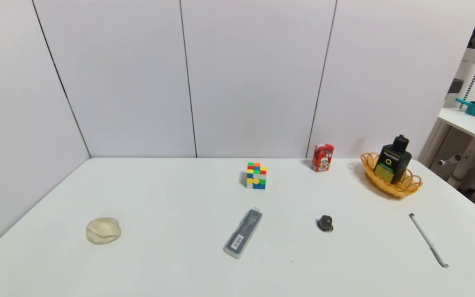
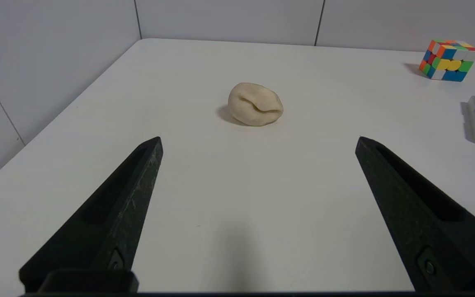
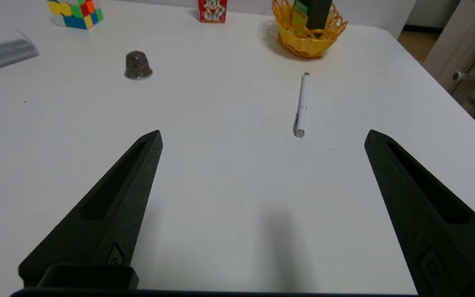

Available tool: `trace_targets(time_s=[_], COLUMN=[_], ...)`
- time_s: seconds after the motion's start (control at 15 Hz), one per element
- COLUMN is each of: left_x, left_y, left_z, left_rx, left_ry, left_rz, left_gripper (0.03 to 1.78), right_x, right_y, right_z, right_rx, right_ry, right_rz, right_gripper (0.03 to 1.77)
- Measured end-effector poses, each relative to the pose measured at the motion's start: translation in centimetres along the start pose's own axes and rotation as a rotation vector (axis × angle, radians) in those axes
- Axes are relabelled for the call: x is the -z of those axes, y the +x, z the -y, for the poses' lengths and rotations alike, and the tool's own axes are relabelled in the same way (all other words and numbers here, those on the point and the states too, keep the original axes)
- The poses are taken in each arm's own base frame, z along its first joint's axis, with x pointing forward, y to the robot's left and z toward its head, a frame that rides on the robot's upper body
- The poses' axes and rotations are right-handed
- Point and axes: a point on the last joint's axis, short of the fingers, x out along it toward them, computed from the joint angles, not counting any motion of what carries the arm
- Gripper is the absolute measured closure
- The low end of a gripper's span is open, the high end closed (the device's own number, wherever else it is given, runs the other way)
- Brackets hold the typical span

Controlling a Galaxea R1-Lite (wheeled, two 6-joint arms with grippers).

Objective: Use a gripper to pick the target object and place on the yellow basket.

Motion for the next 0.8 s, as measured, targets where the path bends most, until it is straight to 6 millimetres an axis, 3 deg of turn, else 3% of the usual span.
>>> trace_targets(time_s=[0.33, 0.8], left_x=[0.00, 0.00], left_y=[0.00, 0.00], left_z=[0.00, 0.00], left_rx=[-0.001, 0.000], left_ry=[0.000, 0.000], left_rz=[0.000, 0.000], left_gripper=[0.12, 0.12], right_x=[-0.53, -0.52], right_y=[-0.55, -0.59], right_z=[0.04, 0.04], right_rx=[0.011, 0.011], right_ry=[0.005, 0.016], right_rz=[0.136, 0.144], right_gripper=[0.11, 0.11])
